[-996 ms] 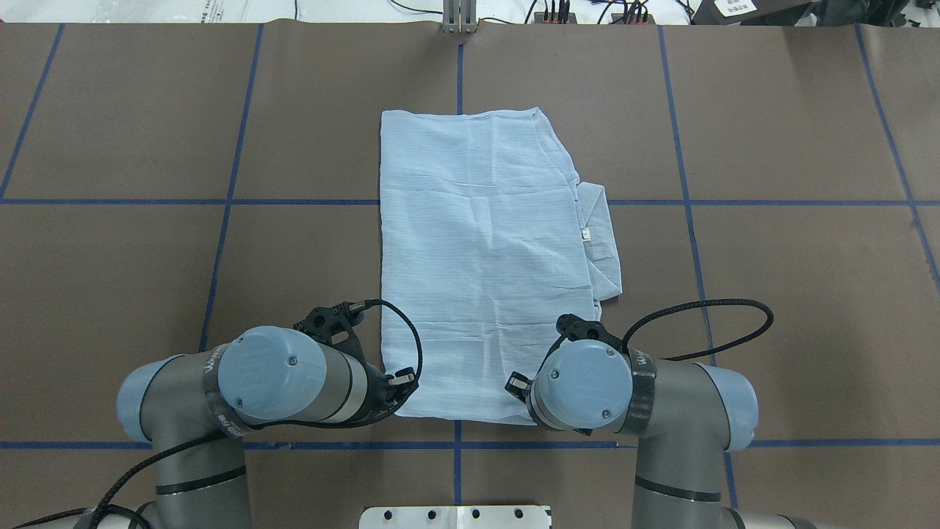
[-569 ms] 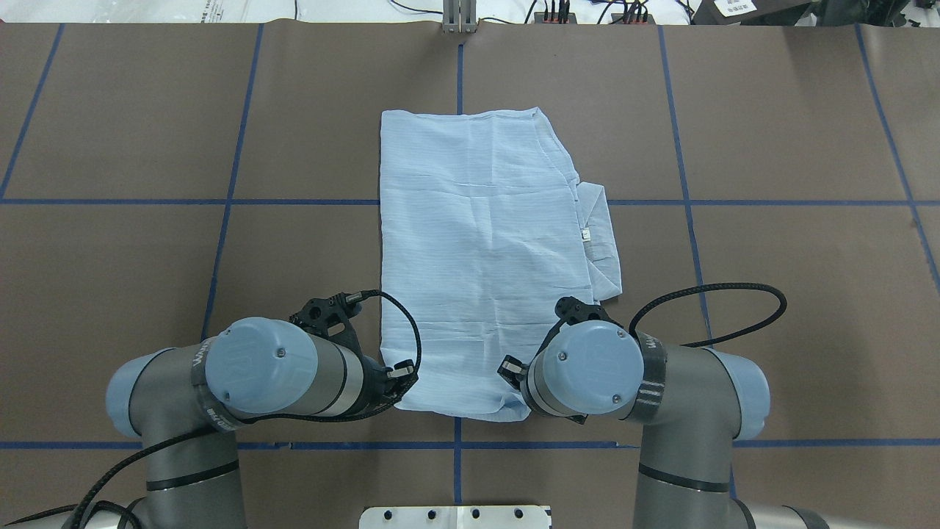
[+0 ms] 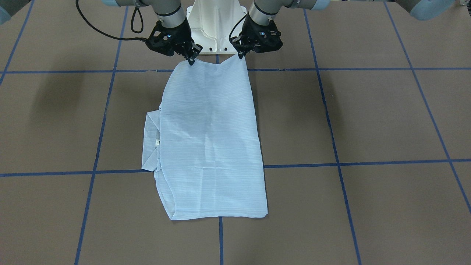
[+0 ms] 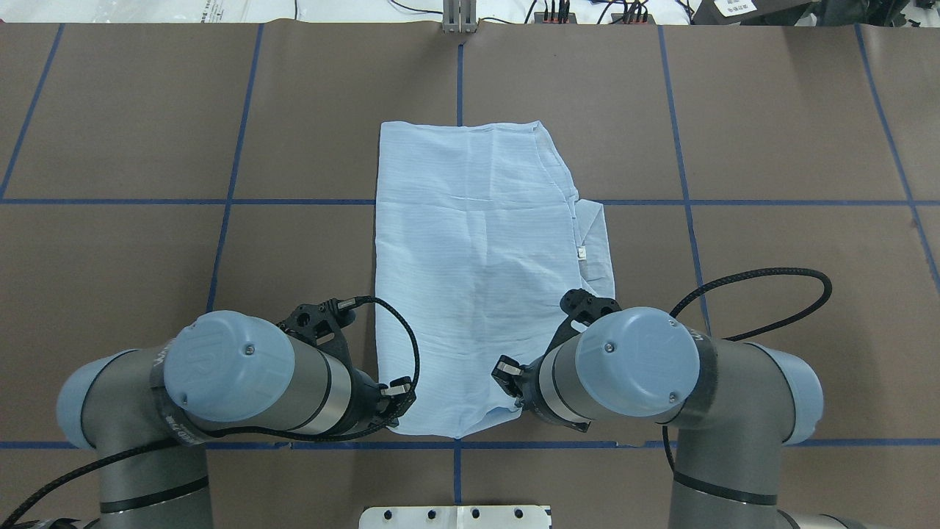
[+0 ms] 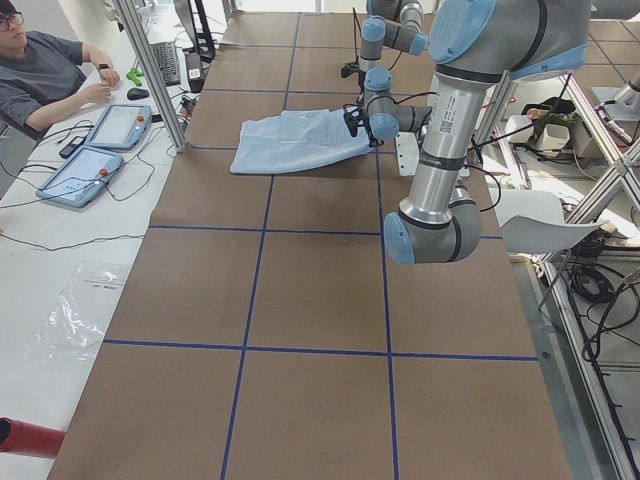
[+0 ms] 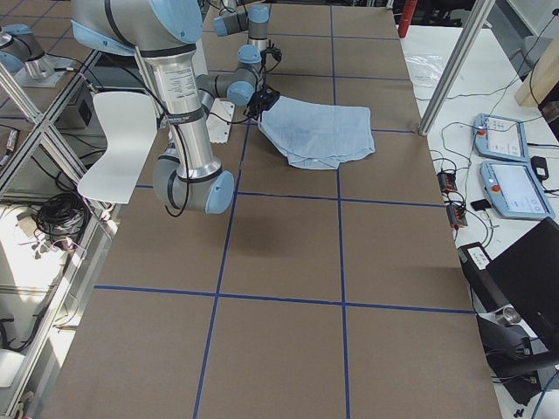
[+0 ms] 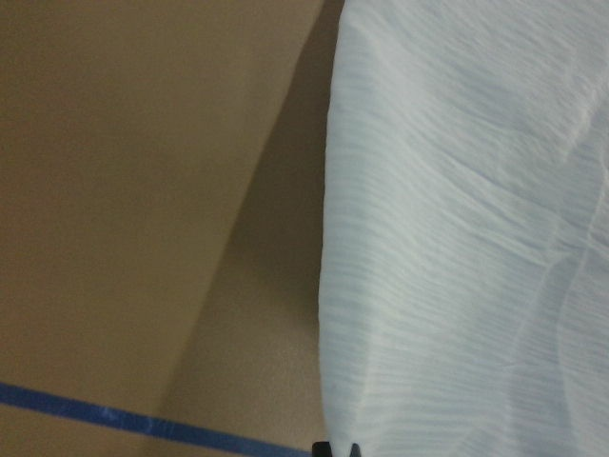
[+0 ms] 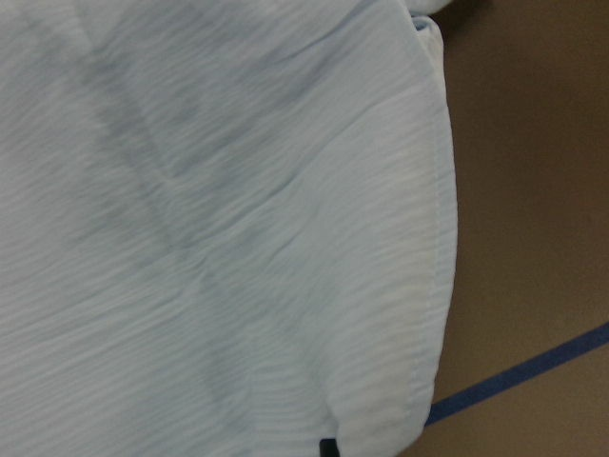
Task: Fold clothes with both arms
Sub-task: 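Lift the near edge with both grippers and fold it toward the far edge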
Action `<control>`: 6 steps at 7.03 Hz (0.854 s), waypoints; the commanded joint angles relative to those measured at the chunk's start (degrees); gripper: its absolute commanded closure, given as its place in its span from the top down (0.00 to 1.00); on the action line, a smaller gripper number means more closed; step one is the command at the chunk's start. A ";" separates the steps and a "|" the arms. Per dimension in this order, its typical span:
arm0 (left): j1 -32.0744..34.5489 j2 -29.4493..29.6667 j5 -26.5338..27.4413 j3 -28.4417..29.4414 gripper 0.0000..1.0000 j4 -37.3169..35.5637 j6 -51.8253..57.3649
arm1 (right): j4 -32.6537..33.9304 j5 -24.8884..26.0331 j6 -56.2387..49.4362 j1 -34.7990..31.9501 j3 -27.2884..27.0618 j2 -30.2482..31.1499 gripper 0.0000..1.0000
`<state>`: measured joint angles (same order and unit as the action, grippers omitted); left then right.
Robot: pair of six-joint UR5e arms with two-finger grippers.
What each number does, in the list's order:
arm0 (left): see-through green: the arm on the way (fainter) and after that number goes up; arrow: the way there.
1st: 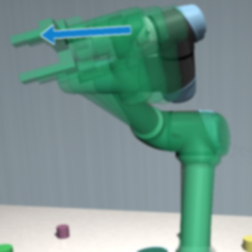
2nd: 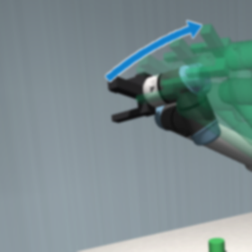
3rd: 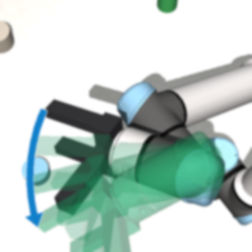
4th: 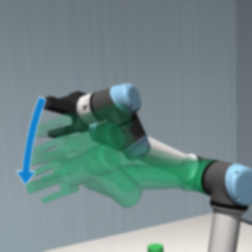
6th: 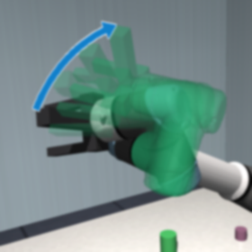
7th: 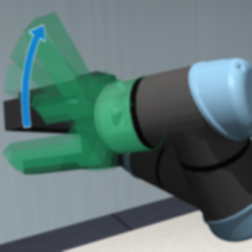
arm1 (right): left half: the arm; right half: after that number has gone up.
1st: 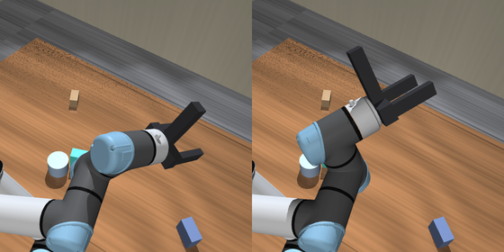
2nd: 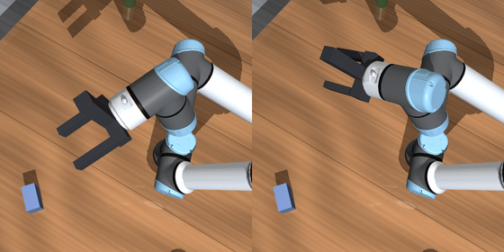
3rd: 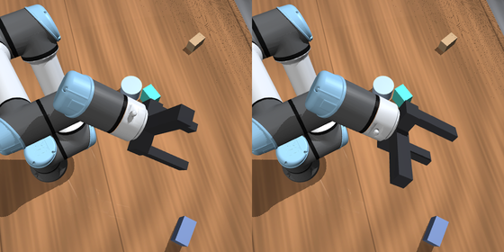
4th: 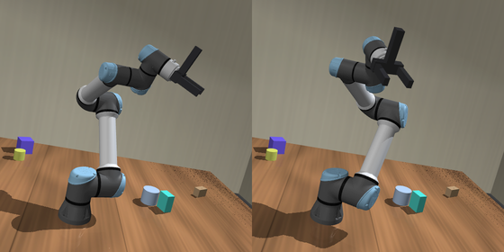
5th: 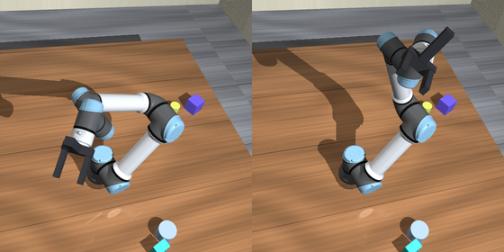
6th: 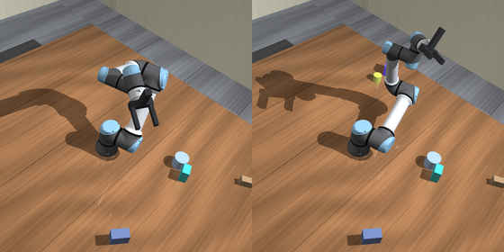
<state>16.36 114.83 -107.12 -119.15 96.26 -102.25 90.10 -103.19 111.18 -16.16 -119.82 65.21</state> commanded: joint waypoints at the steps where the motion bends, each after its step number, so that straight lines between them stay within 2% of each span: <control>1: -0.27 -0.14 -1.68 -5.37 0.00 -2.20 -0.40 | -0.01 -5.76 0.08 -0.28 -7.32 1.83 0.00; 2: -0.28 -0.05 -4.38 -10.96 0.00 -7.96 -0.66 | -0.02 -9.01 0.17 -0.63 -10.32 2.63 0.00; 3: -0.28 0.12 -7.02 -14.84 0.00 -12.37 -0.67 | -0.02 -10.70 0.17 -0.63 -10.70 2.55 0.00; 4: -0.10 0.30 -7.22 -14.45 0.00 -12.67 -0.49 | 0.07 -10.54 0.00 -1.24 -9.92 2.03 0.00; 5: 1.73 0.91 -6.61 -11.92 0.00 -12.15 0.64 | -0.01 -10.10 -1.39 -4.81 -6.95 1.15 0.00; 6: 6.10 2.92 -7.04 -8.41 0.00 -12.06 4.22 | -0.02 -9.75 -6.19 -8.33 -3.70 -1.29 0.00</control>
<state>18.60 116.03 -113.89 -130.82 84.22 -101.08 90.11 -113.26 109.07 -20.62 -126.96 66.09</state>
